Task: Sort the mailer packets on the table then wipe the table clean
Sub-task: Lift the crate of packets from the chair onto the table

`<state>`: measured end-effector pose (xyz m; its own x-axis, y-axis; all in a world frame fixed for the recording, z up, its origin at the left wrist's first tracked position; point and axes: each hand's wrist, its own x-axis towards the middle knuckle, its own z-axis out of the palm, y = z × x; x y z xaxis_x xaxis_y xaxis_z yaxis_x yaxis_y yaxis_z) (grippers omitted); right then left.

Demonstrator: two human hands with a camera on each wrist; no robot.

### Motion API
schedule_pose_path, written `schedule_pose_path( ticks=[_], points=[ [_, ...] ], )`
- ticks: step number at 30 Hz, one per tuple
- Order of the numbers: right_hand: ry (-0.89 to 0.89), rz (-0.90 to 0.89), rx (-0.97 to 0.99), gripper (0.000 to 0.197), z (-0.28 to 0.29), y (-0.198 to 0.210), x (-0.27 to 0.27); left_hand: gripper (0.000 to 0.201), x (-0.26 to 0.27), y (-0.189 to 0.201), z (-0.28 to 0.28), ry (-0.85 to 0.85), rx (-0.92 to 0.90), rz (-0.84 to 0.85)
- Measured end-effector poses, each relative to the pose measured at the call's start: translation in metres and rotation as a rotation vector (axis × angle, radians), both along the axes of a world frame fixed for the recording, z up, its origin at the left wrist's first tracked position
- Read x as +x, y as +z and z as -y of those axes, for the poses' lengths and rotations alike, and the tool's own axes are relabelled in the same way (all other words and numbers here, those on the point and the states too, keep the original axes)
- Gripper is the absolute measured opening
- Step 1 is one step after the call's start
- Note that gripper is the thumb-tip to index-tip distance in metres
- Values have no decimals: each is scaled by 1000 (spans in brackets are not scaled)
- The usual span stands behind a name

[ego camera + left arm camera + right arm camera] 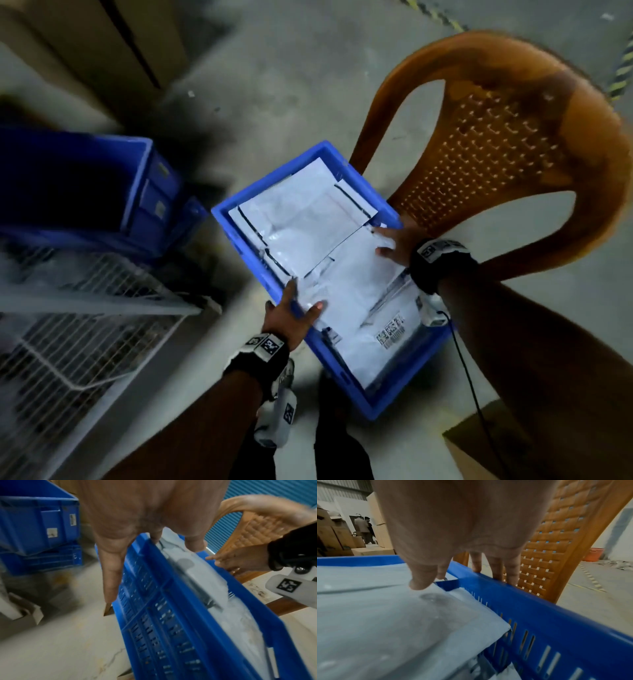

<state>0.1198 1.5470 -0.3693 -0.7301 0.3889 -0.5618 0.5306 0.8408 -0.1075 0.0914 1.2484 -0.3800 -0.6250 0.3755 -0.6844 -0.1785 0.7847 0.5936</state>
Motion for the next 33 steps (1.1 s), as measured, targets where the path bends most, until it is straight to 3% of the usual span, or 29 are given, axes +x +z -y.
schedule_pose_path(
  ticks=[5,11,17,22,27,29,33],
  points=[
    [-38,-44,24,73,-25,-27,-10,86,20,-20,-16,184,63,-97],
    [33,-140,-21,67,-30,-30,-3,81,30,-18,-35,428,67,-203],
    [15,-218,20,62,-14,-4,9,86,16,8,-20,416,51,-250],
    [-62,-262,-20,61,-3,49,22,94,6,67,-1,332,72,-294],
    [-78,-367,-90,60,17,130,18,105,-4,131,25,364,107,-382],
    [-52,-403,-84,72,25,163,14,106,-8,159,33,360,121,-430],
    [11,-443,-73,115,48,218,11,104,-11,207,53,374,140,-503]
  ],
)
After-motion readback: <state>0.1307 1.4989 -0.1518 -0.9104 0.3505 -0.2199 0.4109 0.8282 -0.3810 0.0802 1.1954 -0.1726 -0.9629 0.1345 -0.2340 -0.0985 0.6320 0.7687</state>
